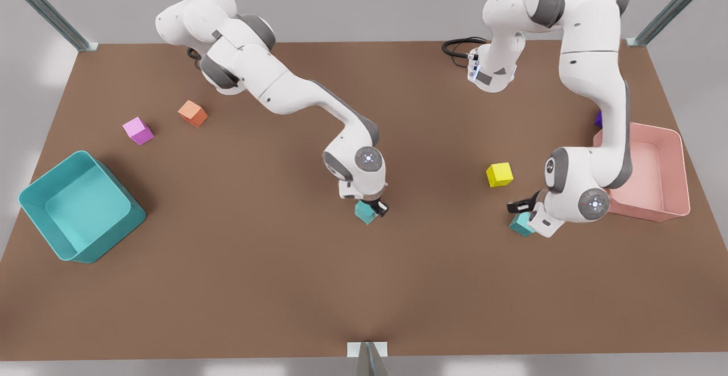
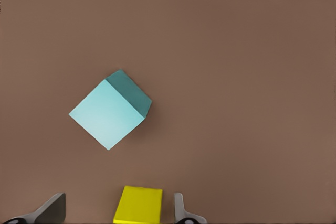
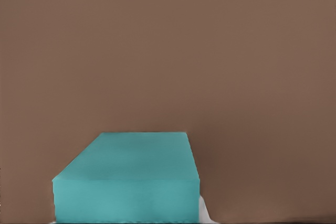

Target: Stack the two blue cubes on top of each other

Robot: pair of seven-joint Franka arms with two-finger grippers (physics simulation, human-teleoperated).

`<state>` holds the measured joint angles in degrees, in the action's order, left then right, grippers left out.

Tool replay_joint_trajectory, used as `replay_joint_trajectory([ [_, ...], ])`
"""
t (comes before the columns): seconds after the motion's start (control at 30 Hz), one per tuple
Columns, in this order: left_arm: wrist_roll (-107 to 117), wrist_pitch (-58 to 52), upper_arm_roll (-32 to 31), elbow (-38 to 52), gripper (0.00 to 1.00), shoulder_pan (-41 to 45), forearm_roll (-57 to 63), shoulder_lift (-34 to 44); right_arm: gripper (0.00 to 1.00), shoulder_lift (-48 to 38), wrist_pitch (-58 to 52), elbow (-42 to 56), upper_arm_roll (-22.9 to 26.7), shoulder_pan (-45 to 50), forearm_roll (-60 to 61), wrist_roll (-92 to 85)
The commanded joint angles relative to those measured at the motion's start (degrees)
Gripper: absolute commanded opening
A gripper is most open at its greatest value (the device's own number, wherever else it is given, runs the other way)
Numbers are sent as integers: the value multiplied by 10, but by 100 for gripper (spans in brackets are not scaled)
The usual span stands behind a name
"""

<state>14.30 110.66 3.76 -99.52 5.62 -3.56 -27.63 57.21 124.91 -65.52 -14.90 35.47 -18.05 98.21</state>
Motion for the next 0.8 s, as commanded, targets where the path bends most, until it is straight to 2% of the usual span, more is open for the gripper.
replay_joint_trajectory([
  [0.0,397,127,0,-1,100,1,-15,-7,95,2,14,3,5,2,-18,445],
  [0.03,410,132,0,-2,100,-1,-15,-8,99,2,14,3,6,2,-18,450],
  [0.17,459,134,24,-37,100,-4,-16,-17,100,-3,8,3,6,-2,-17,446],
  [0.27,460,194,24,-81,100,-12,-49,-7,100,-23,-17,-2,2,-14,-16,443],
  [0.33,461,208,24,-81,100,-13,-58,-7,100,-50,-52,-6,0,-24,-15,439],
  [0.4,461,209,24,-81,100,-16,-63,-8,100,-84,-123,-6,-17,-59,-10,360],
  [0.47,461,209,24,-81,100,-18,-63,-12,100,-108,-221,-21,-85,-157,-12,188],
  [0.5,463,209,24,-80,100,-18,-63,-16,100,-123,-246,-44,-83,-188,-13,73],
  [0.57,468,209,24,-78,100,-17,-61,-22,100,-114,-330,-46,-80,-292,-12,-276],
  [0.63,467,209,24,-77,100,-16,-59,-30,100,-91,-343,-51,-73,-368,-17,-462],
  [0.67,467,210,24,-76,100,-16,-58,-30,100,-104,-346,-41,-77,-408,-19,-617],
  [0.7,465,210,24,-76,100,-16,-57,-31,100,-127,-346,-2,-78,-435,-13,-861],
  [0.73,465,213,24,-76,100,-16,-57,-36,100,-174,-346,4,-79,-441,-12,-1027],
  [0.77,465,228,24,-76,100,-16,-58,-41,100,-245,-347,-15,-73,-443,6,-1077],
])
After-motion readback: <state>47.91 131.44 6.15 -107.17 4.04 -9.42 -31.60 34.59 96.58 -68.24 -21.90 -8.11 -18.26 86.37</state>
